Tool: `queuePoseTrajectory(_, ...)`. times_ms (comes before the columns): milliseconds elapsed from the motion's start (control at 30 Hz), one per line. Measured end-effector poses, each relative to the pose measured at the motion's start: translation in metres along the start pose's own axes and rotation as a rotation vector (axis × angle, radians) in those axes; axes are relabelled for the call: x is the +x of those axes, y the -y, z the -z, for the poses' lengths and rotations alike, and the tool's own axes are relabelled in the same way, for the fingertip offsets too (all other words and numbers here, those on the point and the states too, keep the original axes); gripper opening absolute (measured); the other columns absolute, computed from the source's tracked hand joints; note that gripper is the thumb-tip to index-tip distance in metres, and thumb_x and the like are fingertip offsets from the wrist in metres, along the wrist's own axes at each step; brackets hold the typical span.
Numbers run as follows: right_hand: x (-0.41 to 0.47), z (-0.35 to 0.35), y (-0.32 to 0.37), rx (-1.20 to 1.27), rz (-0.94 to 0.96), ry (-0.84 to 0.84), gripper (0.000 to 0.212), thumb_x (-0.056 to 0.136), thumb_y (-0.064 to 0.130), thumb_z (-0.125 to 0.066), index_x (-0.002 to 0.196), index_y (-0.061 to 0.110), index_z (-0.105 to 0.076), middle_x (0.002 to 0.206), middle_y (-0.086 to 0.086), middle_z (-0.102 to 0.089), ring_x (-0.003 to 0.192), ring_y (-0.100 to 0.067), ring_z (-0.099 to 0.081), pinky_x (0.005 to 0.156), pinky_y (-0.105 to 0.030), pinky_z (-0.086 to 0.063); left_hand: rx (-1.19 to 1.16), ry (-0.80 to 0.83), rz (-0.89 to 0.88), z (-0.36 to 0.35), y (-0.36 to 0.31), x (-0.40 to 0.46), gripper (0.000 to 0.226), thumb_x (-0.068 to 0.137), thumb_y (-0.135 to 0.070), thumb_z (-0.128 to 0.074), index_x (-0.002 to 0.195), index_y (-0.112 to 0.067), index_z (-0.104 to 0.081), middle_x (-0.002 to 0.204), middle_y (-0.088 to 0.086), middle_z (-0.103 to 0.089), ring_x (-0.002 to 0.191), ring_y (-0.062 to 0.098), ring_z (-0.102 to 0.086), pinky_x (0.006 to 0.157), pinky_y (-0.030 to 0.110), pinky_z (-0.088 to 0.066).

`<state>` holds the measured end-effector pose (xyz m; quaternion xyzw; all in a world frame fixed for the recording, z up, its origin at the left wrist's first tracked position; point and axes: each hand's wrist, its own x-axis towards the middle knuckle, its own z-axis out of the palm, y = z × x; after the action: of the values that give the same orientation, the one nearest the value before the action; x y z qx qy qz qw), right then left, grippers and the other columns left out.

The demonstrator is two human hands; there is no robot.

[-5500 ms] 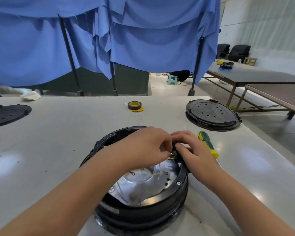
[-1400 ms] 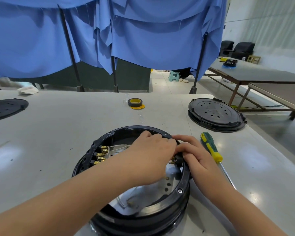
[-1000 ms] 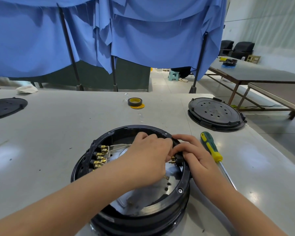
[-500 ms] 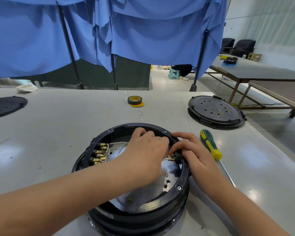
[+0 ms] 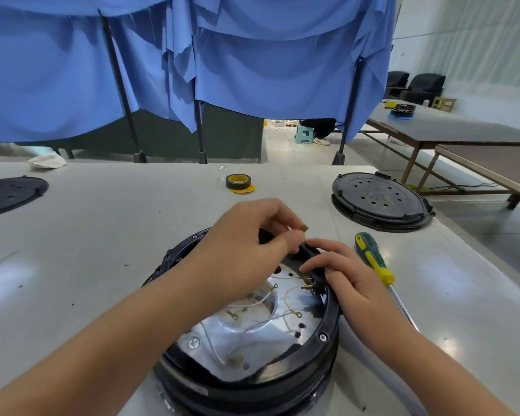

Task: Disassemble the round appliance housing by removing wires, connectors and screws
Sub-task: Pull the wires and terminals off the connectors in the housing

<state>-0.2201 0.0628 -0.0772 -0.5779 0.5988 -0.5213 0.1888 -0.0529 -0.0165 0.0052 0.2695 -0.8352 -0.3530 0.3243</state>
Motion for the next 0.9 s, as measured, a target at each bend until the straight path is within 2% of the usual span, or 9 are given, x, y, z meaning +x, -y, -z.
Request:
queuePoseTrajectory(100, -0.002, 0.001, 0.007, -0.002, -0.012, -0.049, 0.038, 0.093, -0.004, -0.047, 0.089, 0.023, -0.072, 0.119, 0.016, -0.061, 0.115, 0.004, -0.051, 0.089, -0.007, -0.038, -0.183, -0.044, 0.013, 0.0, -0.007, 0.002, 0.01, 0.084, -0.021, -0.07, 0.084, -0.031, -0.067, 0.077, -0.015, -0.072, 0.077, -0.002, -0.067, 0.064, 0.009, -0.05)
queuePoseTrajectory(233, -0.003, 0.004, 0.03, -0.015, 0.021, -0.064, 0.017, 0.087, 0.026, -0.056, 0.094, 0.032, -0.07, 0.108, 0.017, -0.066, 0.112, -0.004, -0.057, 0.086, -0.025, -0.048, -0.353, -0.047, 0.076, -0.003, -0.006, -0.004, 0.009, 0.082, -0.019, -0.071, 0.084, -0.026, -0.068, 0.079, -0.006, -0.075, 0.078, 0.009, -0.072, 0.072, 0.028, -0.059)
queuePoseTrajectory(300, -0.003, 0.004, 0.044, 0.01, 0.043, 0.004, 0.014, 0.083, 0.033, -0.06, 0.092, 0.033, -0.07, 0.098, 0.014, -0.07, 0.1, -0.003, -0.062, 0.083, -0.017, -0.047, -0.416, -0.043, 0.11, -0.005, -0.003, -0.007, 0.006, 0.083, -0.018, -0.07, 0.086, -0.023, -0.068, 0.08, -0.002, -0.076, 0.079, 0.015, -0.073, 0.076, 0.03, -0.058)
queuePoseTrajectory(400, -0.001, -0.001, 0.055, -0.041, 0.078, 0.02, 0.002, 0.081, 0.032, -0.068, 0.079, 0.032, -0.067, 0.079, 0.01, -0.069, 0.077, -0.005, -0.064, 0.069, -0.013, -0.045, -0.519, -0.054, 0.151, -0.007, 0.001, -0.01, 0.007, 0.083, -0.016, -0.068, 0.089, -0.012, -0.066, 0.079, 0.002, -0.076, 0.078, 0.017, -0.073, 0.076, 0.026, -0.057)
queuePoseTrajectory(533, 0.001, 0.002, 0.055, -0.092, 0.091, -0.009, 0.014, 0.083, 0.018, -0.07, 0.077, 0.031, -0.069, 0.075, 0.013, -0.069, 0.078, -0.005, -0.065, 0.068, -0.01, -0.044, -0.528, -0.075, 0.146, -0.009, 0.006, -0.011, 0.007, 0.086, -0.018, -0.066, 0.089, -0.011, -0.064, 0.082, 0.001, -0.076, 0.081, 0.017, -0.073, 0.077, 0.025, -0.056)
queuePoseTrajectory(633, 0.003, 0.011, 0.056, -0.028, 0.053, -0.009, 0.014, 0.081, 0.013, -0.071, 0.079, 0.027, -0.072, 0.076, 0.009, -0.072, 0.077, -0.006, -0.068, 0.058, -0.012, -0.05, -0.473, -0.039, 0.147, -0.009, 0.012, -0.011, 0.01, 0.089, -0.026, -0.062, 0.09, -0.017, -0.067, 0.086, -0.004, -0.076, 0.084, 0.013, -0.071, 0.075, 0.02, -0.055)
queuePoseTrajectory(700, 0.007, 0.019, 0.06, 0.027, 0.05, -0.04, 0.012, 0.079, 0.013, -0.073, 0.078, 0.025, -0.073, 0.075, 0.004, -0.073, 0.073, -0.008, -0.069, 0.062, -0.015, -0.053, -0.37, -0.017, 0.141, -0.009, 0.018, -0.013, 0.009, 0.089, -0.033, -0.06, 0.09, -0.027, -0.067, 0.089, -0.012, -0.073, 0.086, 0.006, -0.068, 0.076, 0.016, -0.052)
queuePoseTrajectory(800, 0.019, 0.035, 0.063, 0.123, 0.018, -0.116, 0.012, 0.072, 0.029, -0.069, 0.083, 0.024, -0.074, 0.074, 0.002, -0.073, 0.067, -0.01, -0.069, 0.064, -0.014, -0.053, 0.026, 0.047, 0.046, -0.013, 0.027, -0.017, 0.014, 0.088, -0.042, -0.057, 0.102, -0.039, -0.059, 0.101, -0.027, -0.062, 0.099, -0.011, -0.054, 0.085, 0.005, -0.04)
queuePoseTrajectory(900, 0.046, 0.048, 0.046, 0.103, -0.091, -0.179, 0.007, 0.078, 0.026, -0.07, 0.084, 0.024, -0.073, 0.073, 0.004, -0.073, 0.063, -0.004, -0.067, 0.06, -0.01, -0.051, 0.318, 0.189, -0.071, -0.022, 0.029, -0.021, 0.03, 0.091, -0.046, -0.051, 0.121, -0.042, -0.047, 0.12, -0.027, -0.05, 0.112, -0.011, -0.042, 0.096, 0.014, -0.035)
